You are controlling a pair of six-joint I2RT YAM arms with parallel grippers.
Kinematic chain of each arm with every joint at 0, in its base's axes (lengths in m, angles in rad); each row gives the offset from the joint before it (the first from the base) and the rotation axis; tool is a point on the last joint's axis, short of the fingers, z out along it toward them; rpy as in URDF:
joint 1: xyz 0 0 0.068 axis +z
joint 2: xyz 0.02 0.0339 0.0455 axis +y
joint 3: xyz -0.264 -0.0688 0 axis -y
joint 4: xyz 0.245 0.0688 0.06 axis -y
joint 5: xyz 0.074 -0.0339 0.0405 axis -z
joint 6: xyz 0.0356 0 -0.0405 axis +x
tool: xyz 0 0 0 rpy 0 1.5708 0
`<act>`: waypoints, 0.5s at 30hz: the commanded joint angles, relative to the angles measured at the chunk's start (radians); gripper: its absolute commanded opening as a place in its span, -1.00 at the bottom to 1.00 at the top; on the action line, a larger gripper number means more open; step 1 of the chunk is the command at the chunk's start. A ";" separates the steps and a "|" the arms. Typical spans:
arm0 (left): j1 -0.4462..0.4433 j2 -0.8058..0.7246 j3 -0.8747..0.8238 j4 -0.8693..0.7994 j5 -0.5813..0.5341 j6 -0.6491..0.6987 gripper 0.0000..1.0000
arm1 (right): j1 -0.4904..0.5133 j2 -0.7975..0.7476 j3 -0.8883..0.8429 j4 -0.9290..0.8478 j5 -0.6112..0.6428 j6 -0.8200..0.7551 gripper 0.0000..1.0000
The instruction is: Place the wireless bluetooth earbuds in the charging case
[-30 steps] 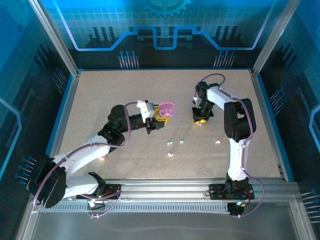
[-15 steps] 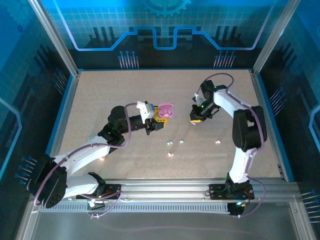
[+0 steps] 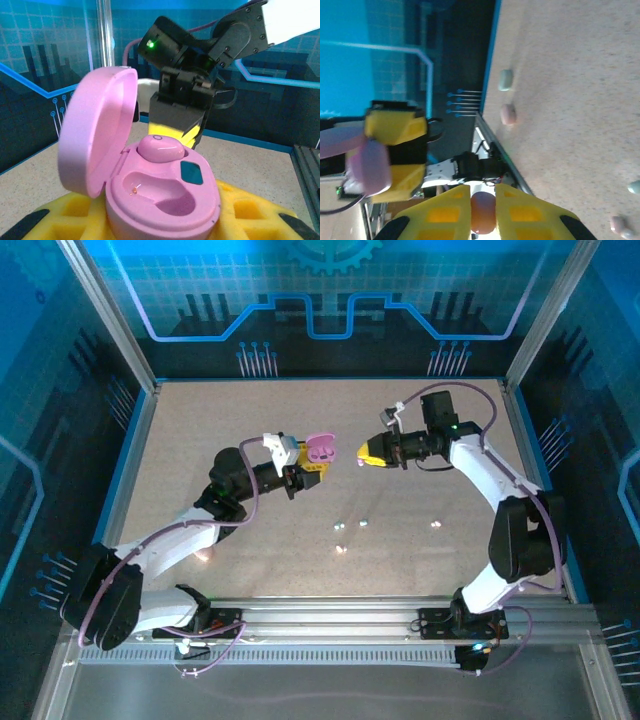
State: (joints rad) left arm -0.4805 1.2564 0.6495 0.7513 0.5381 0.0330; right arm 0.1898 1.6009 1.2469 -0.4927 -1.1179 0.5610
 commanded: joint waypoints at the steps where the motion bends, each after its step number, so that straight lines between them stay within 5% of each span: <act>1: 0.006 0.020 -0.009 0.073 -0.014 -0.017 -0.49 | 0.014 -0.078 -0.011 0.064 -0.119 0.067 -0.68; 15: -0.031 0.058 -0.012 0.112 -0.046 0.033 -0.50 | 0.077 -0.188 0.012 0.174 -0.101 0.221 -0.66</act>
State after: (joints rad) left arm -0.4908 1.3006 0.6460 0.8154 0.5159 0.0292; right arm 0.2428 1.4464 1.2438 -0.3698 -1.2118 0.7246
